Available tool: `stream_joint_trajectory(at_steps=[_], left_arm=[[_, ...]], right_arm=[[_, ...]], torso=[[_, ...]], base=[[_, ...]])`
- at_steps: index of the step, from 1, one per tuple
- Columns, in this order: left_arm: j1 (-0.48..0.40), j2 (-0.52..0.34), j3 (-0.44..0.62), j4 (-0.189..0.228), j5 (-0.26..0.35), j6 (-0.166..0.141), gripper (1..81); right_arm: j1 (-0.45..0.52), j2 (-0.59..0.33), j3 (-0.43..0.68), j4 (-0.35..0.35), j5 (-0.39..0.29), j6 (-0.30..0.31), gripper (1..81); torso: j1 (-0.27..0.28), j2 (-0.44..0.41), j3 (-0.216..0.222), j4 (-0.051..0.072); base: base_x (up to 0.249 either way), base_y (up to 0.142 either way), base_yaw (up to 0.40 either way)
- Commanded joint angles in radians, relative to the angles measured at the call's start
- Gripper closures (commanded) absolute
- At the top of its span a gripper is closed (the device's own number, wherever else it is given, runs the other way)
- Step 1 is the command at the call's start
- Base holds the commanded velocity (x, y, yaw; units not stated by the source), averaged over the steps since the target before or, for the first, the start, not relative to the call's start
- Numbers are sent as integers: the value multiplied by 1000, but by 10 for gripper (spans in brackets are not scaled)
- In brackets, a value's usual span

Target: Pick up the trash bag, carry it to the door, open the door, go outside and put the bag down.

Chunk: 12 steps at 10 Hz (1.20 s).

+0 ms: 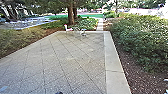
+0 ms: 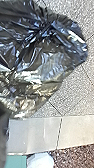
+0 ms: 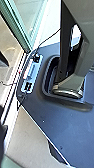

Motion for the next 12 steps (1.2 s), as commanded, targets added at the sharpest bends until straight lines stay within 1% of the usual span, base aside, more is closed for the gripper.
stream_joint_trajectory(at_steps=[1, 2, 3, 4, 5, 6, 7, 9, 10, 11, 12], left_arm=[[-123, -31, -2, -14, 58, 1, 10], [-116, -20, 0, -11, 61, 2, 10], [-90, 1, -3, -5, 79, 4, 10], [-30, 39, -10, 1, 84, 11, 10], [45, 85, -32, 9, 73, 22, 10], [119, 142, -72, 41, 66, 37, 10], [180, 205, -132, 81, 46, 39, 10], [266, 264, -183, 132, 14, 41, 10], [303, 285, -186, 158, 6, 41, 10], [340, 304, -186, 178, -6, 41, 10], [381, 331, -192, 214, -22, 41, 10]], right_arm=[[7, 3, 10, -3, -68, -1, 10], [7, 3, 10, 0, -68, -1, 10], [8, 3, 10, 3, -68, 0, 10], [10, 5, 10, 4, -68, 2, 10], [11, 5, 10, 4, -68, 2, 10], [13, 5, 10, 4, -68, 2, 10], [14, 5, 10, 4, -68, 3, 10], [16, 5, 10, 4, -68, 3, 10], [16, 5, 10, 4, -67, 5, 10], [16, 5, 10, 4, -67, 5, 10], [17, 5, 10, 4, -58, 6, 10]], torso=[[0, 0, 0, 0], [0, 0, 0, 0], [0, 0, 0, 0], [0, 0, 42, 0], [0, 0, 100, 0], [0, 0, 106, 0], [0, 0, 124, 0], [0, 0, 182, 0], [0, 0, 190, 0], [0, 0, 171, 0], [-1, 0, 167, 0]], base=[[0, 0, 0], [0, 0, 0], [0, 0, 0], [0, 0, 0], [0, 0, 0], [0, 0, 0], [0, 0, 0], [0, 0, 0], [0, 0, 0], [0, 0, 0], [0, 0, 0]])
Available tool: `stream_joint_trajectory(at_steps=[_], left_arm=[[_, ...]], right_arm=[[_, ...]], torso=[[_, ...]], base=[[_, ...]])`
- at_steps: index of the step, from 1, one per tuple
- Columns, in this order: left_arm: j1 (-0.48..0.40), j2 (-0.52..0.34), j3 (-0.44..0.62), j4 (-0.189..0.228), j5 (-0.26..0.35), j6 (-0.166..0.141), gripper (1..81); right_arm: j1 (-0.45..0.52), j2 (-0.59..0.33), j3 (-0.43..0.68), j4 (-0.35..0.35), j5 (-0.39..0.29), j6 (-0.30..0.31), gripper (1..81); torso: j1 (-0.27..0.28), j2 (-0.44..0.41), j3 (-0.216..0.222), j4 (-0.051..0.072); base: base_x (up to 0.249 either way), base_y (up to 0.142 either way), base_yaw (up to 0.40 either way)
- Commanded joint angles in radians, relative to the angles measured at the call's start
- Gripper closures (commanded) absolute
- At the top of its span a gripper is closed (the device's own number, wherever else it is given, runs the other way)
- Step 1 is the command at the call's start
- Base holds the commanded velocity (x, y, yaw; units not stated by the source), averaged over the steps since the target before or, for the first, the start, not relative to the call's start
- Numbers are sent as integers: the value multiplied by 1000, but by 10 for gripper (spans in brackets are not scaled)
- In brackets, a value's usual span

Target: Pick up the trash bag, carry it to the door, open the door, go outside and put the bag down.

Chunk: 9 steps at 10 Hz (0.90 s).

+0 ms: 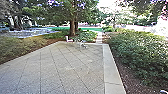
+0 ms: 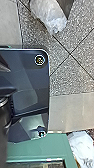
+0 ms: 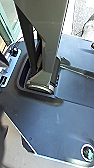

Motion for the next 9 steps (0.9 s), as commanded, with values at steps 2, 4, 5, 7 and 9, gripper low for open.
stream_joint_trajectory(at_steps=[2, 4, 5, 7, 9], left_arm=[[33, 95, -68, 126, 14, 5, 10], [106, 147, -165, 169, -58, 5, 10], [132, 167, -192, 187, -61, 5, 10], [176, 193, -241, 215, -101, 5, 10], [204, 206, -264, 216, -122, 5, 10]], right_arm=[[30, 1, 8, 2, -53, 6, 10], [37, -1, 1, 2, -51, 6, 10], [39, -1, 1, 2, -51, 7, 10], [40, -1, 1, 4, -42, 9, 10], [45, -1, -4, 4, -38, 10, 10]], torso=[[0, 0, 7, 0], [0, 0, 30, -89], [0, 0, 31, -99], [0, -1, 38, -142], [0, -1, 19, -111]], base=[[0, 0, 0], [0, 0, 0], [0, 0, 0], [0, 0, 0], [0, 0, 0]])
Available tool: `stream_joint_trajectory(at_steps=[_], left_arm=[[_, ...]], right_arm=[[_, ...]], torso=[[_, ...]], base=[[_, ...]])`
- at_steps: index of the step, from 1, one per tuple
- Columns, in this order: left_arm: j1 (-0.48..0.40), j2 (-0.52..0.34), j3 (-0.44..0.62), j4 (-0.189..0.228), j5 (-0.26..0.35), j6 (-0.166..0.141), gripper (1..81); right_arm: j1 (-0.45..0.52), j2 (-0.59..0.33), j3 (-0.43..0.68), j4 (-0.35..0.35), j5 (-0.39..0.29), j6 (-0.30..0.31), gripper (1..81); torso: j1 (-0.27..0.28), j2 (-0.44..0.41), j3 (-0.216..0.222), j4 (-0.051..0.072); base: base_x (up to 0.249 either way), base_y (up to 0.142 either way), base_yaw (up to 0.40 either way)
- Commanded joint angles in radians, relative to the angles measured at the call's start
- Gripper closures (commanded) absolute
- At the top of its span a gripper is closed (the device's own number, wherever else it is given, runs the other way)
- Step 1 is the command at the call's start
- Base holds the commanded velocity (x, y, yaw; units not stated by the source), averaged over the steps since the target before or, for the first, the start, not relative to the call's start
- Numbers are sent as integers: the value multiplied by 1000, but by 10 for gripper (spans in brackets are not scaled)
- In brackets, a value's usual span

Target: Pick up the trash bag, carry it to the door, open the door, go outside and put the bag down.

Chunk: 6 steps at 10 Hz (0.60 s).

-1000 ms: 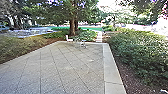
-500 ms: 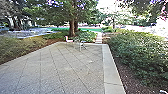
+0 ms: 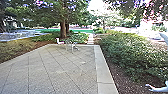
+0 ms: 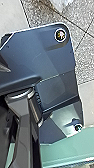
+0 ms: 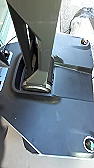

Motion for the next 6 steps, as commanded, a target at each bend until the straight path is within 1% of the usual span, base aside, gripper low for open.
stream_joint_trajectory(at_steps=[1, 2, 3, 5, 6], left_arm=[[-30, 4, -30, 8, -2, 7, 10], [-23, 15, -56, 16, -43, 13, 10], [-14, 18, -66, 29, -52, 22, 10], [-2, 23, -85, 22, -178, 22, 10], [-6, 30, -103, 16, -200, 21, 10]], right_arm=[[41, 1, -2, 2, -38, 4, 10], [41, 2, -2, -1, -3, 3, 10], [34, 4, -2, -6, 36, -4, 10], [33, 5, -13, -7, 63, -5, 10], [30, 8, -22, -9, 101, -7, 10]], torso=[[0, 0, 0, 1], [0, 0, 2, -12], [0, 0, 2, -15], [0, 0, 2, -16], [0, 0, 2, -16]], base=[[0, 0, 0], [0, 0, 0], [0, 0, 0], [0, 0, 0], [0, 0, 0]])
